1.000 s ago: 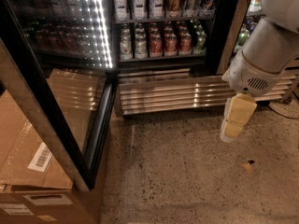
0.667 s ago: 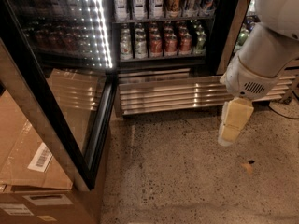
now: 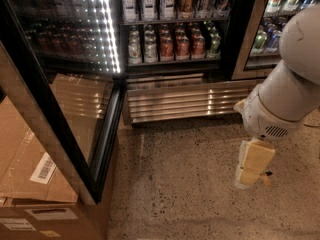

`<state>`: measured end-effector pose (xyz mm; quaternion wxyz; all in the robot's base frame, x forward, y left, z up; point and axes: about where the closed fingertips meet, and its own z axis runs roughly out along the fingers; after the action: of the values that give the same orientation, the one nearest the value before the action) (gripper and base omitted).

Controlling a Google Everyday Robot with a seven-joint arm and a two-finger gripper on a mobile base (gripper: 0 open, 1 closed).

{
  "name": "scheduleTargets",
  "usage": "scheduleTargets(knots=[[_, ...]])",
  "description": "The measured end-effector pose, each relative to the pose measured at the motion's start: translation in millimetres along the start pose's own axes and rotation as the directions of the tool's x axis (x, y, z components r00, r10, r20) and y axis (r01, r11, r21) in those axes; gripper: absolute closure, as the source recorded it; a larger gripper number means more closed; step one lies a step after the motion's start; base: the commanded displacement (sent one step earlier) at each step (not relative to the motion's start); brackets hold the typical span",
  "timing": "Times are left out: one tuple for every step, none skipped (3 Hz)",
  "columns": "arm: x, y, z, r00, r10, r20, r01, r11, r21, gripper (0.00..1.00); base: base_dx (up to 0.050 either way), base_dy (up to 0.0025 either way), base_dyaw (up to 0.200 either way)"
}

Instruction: Close left fridge door

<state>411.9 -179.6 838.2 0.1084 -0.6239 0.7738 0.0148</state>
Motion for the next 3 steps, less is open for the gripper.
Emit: scheduleTargets(knots=[[-6,7,0,1.000,-0.021,-0.005,0.021,0.9998,-0.001,0.00,0.000,0.00000,0.000],[-9,63,13,0.995,-0.099,-0.026,0.100,0.9950,0.008,0.00,0.000,0.00000,0.000],[-9,63,13,0.995,-0.099,-0.026,0.100,0.9950,0.007,0.00,0.000,0.00000,0.000]])
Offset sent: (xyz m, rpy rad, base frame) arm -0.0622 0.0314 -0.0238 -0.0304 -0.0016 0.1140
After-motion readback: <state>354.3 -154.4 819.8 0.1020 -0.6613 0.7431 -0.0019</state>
